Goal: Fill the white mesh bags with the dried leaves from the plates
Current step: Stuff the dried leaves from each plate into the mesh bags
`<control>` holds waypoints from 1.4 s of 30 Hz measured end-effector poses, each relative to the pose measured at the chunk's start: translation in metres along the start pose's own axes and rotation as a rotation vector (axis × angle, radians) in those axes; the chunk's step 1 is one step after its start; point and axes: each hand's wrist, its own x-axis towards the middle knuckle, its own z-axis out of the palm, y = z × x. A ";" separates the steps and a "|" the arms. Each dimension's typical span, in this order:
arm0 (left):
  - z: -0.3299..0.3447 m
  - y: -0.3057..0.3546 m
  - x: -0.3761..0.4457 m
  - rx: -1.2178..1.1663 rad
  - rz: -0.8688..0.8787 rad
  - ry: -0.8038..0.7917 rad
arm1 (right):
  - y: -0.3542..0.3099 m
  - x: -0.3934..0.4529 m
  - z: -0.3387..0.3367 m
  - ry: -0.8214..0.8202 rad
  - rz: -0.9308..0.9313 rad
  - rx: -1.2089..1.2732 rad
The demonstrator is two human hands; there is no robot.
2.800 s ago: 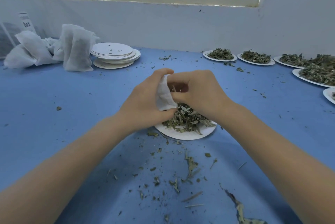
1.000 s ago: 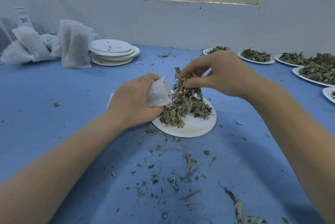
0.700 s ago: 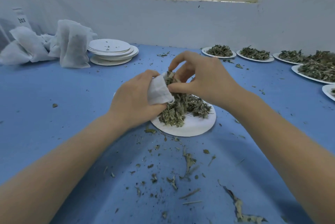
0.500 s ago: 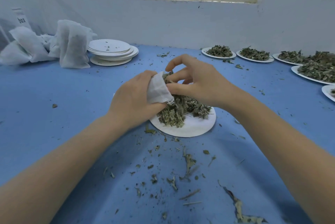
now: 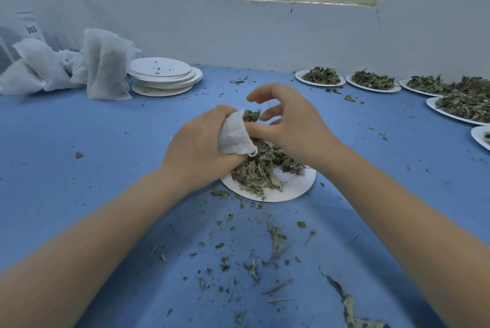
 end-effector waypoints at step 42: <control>-0.007 0.006 0.003 0.069 0.076 -0.087 | -0.015 -0.005 -0.007 -0.361 -0.121 -0.178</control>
